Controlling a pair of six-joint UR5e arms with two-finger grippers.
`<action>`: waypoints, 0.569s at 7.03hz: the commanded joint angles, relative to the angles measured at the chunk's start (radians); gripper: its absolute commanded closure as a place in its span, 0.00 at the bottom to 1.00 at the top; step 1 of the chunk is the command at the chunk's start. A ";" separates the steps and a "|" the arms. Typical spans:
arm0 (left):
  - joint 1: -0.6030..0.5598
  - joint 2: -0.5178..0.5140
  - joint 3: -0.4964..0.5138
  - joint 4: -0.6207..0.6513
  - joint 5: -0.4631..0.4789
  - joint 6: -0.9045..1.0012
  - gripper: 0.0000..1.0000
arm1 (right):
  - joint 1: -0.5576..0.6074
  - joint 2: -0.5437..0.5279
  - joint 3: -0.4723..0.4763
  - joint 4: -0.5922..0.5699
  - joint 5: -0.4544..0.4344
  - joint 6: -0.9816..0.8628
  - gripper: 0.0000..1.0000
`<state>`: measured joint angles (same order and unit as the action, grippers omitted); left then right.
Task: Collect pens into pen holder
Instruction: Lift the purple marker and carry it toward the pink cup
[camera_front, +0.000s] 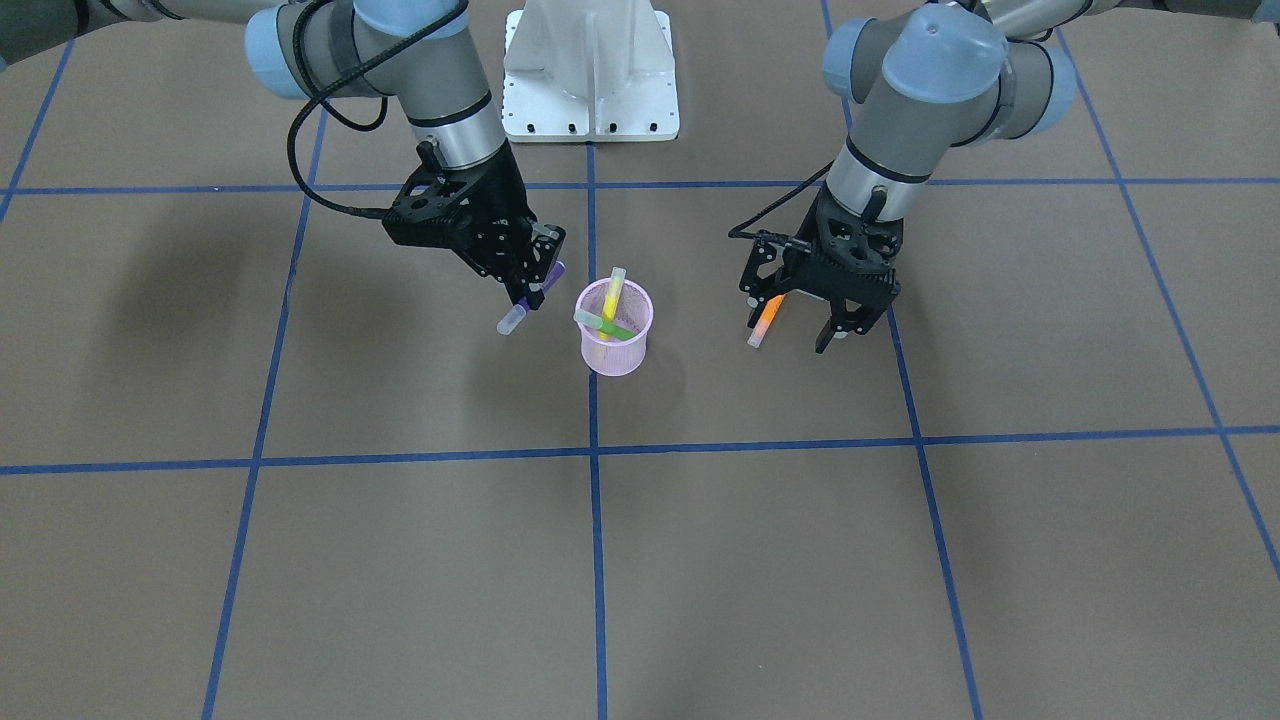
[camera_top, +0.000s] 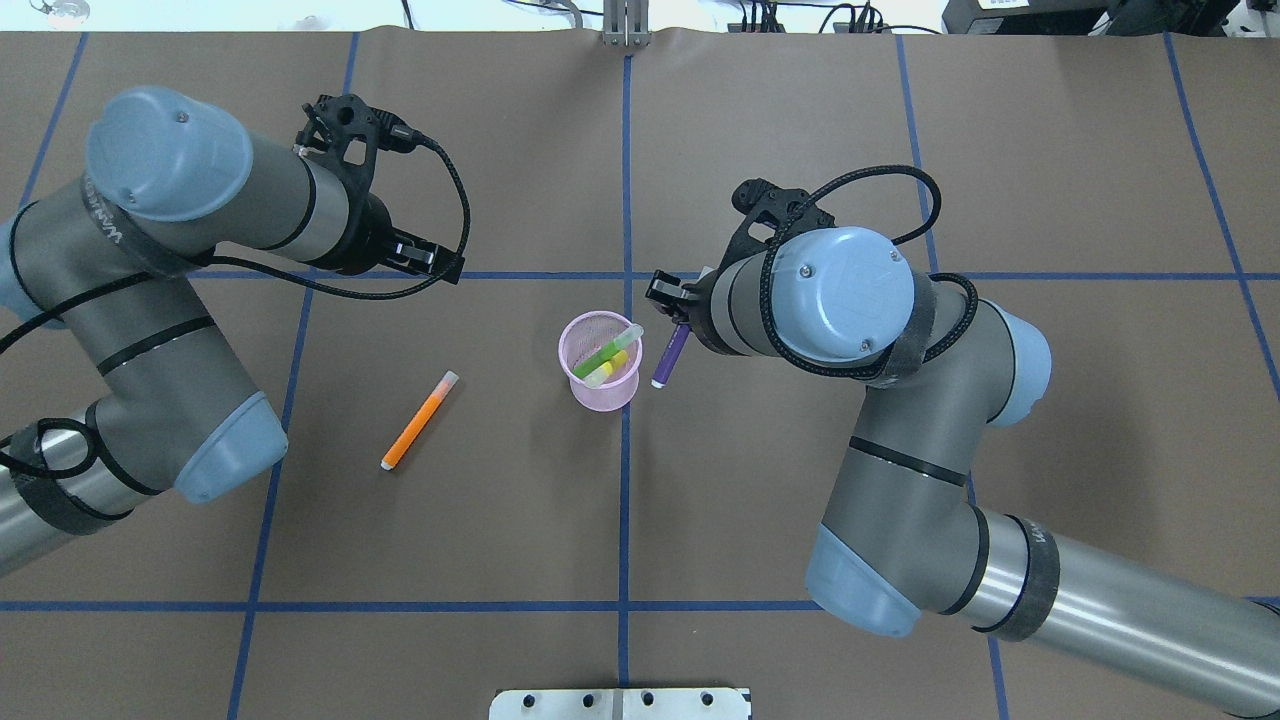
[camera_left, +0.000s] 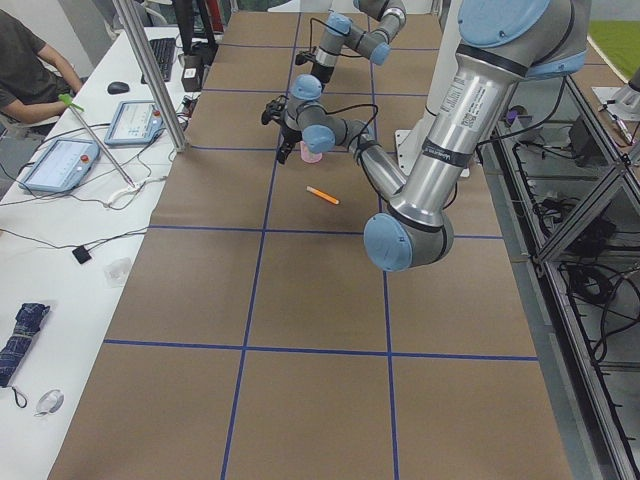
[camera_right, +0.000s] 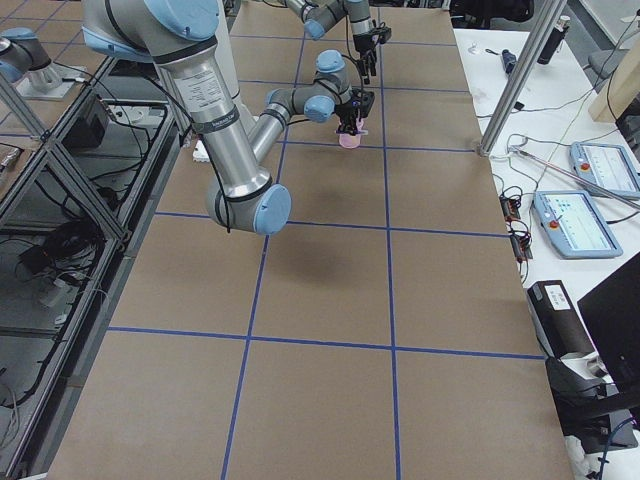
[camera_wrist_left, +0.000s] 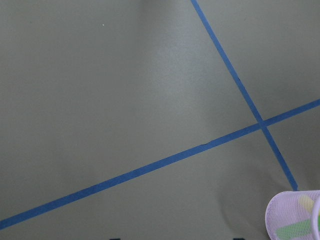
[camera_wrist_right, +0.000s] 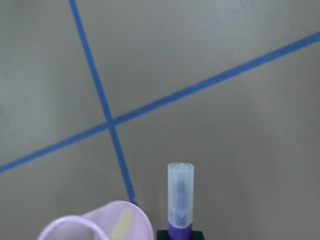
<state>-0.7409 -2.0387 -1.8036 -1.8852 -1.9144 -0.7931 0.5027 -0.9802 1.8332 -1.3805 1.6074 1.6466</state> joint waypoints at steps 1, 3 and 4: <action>0.002 0.000 0.001 0.000 0.000 0.000 0.19 | -0.024 0.021 -0.005 -0.002 -0.125 0.002 1.00; 0.002 0.000 0.000 0.000 0.000 0.000 0.19 | -0.039 0.090 -0.076 -0.009 -0.182 -0.011 1.00; 0.002 0.000 0.000 0.000 0.000 0.000 0.19 | -0.047 0.101 -0.081 -0.009 -0.190 -0.034 1.00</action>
<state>-0.7395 -2.0387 -1.8038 -1.8853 -1.9144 -0.7931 0.4639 -0.8995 1.7692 -1.3889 1.4362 1.6335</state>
